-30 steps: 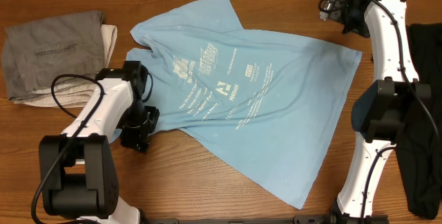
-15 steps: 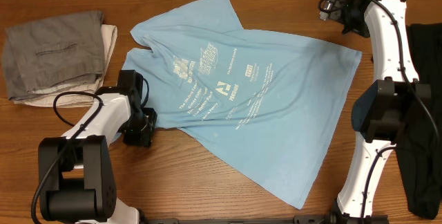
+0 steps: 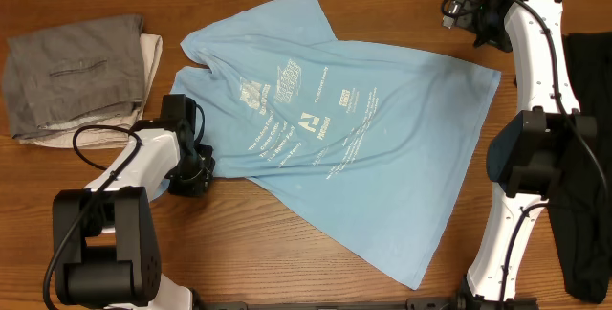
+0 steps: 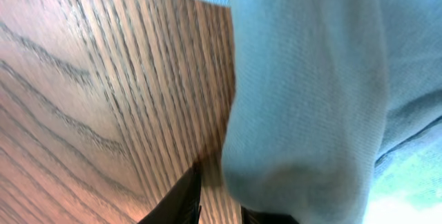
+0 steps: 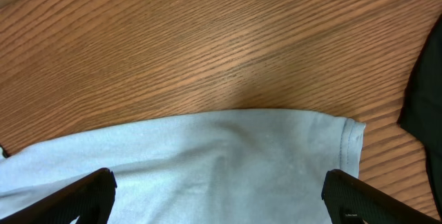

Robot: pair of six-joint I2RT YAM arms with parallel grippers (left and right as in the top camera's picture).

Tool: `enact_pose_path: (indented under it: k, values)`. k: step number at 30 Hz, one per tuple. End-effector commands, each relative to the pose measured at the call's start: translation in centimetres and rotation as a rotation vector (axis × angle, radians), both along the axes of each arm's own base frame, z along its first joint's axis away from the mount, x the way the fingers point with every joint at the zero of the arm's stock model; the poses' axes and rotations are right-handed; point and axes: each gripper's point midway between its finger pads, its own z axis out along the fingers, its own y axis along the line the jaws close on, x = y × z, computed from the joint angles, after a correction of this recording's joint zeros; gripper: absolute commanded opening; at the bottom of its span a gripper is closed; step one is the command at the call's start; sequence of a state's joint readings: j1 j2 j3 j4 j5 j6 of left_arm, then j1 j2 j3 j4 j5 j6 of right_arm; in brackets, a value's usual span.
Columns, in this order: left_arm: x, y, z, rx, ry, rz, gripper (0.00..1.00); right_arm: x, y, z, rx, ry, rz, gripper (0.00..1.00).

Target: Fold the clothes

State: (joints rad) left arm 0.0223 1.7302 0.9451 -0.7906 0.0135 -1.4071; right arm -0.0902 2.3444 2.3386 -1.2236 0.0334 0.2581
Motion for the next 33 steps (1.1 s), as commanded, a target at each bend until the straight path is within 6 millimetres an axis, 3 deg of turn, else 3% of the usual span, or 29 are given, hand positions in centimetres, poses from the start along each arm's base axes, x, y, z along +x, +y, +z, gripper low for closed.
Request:
enact_pose_path:
  k: [1,15,24,29,31,33]
  values:
    - [1.1,1.3,0.5,0.055,-0.017,-0.054,0.22,0.3,-0.3,1.2,-0.003,-0.032,-0.009,1.0]
    - [1.3,1.7,0.8,0.077,-0.02,-0.073,0.3,0.3,-0.3,1.2,-0.003,-0.032,-0.009,1.0]
    - [3.9,1.9,0.9,0.095,-0.121,-0.134,0.32,0.3,-0.3,1.2,-0.003,-0.032,-0.008,1.0]
    - [3.8,2.5,1.0,0.131,-0.116,-0.139,0.33,0.3,-0.3,1.2,-0.003,-0.032,-0.009,1.0]
    - [3.8,2.7,1.0,0.142,-0.115,-0.151,0.29,0.3,-0.3,1.2,-0.003,-0.032,-0.008,1.0]
    - [4.1,2.7,1.0,0.142,-0.125,-0.154,0.11,0.3,-0.3,1.2,-0.003,-0.032,-0.008,1.0]
